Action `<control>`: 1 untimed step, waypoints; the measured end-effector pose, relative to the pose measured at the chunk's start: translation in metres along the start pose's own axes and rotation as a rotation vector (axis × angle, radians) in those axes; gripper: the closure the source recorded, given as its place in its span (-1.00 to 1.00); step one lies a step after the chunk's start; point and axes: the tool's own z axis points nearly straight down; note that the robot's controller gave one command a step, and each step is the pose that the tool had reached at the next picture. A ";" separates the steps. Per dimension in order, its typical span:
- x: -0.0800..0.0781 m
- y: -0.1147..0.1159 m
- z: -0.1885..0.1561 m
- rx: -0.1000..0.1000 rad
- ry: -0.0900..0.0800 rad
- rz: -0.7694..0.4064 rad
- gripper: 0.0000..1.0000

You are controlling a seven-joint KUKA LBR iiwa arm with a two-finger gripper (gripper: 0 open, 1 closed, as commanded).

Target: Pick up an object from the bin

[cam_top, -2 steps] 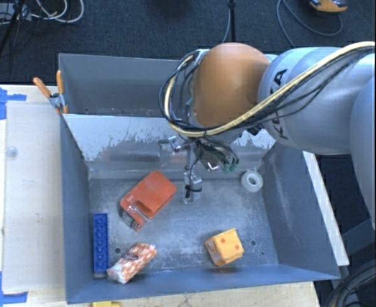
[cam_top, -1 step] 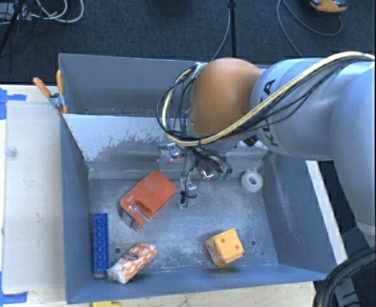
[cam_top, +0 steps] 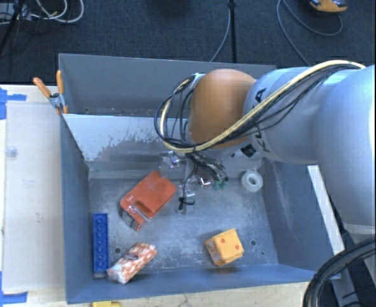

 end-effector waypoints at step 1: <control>-0.013 0.056 0.023 0.000 -0.017 -0.255 -1.00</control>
Offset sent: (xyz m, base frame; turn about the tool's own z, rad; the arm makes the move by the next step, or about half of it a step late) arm -0.0111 0.0574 -0.0490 -0.1227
